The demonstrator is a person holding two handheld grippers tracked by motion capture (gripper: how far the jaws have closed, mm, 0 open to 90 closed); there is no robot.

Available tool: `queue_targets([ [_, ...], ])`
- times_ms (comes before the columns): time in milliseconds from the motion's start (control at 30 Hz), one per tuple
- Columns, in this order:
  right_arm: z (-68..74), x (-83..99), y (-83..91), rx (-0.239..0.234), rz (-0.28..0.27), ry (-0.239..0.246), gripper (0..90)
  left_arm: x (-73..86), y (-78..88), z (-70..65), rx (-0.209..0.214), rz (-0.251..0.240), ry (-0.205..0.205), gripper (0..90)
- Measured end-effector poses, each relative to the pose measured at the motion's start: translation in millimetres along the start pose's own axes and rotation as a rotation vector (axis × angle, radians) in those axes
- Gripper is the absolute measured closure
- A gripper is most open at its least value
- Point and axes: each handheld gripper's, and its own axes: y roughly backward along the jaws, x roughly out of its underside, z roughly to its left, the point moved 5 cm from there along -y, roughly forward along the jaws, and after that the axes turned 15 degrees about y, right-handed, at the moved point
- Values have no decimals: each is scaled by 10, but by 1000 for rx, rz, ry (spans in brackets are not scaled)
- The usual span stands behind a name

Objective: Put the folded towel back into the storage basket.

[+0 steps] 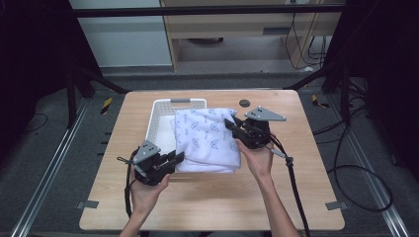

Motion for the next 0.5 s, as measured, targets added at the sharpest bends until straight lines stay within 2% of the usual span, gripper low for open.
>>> queue_targets([
  [167, 48, -58, -110, -12, -6, 2, 745, -51, 73, 119, -15, -20, 22, 760],
  [500, 142, -198, -324, -33, -17, 8, 745, -109, 135, 309, -46, -39, 36, 761],
])
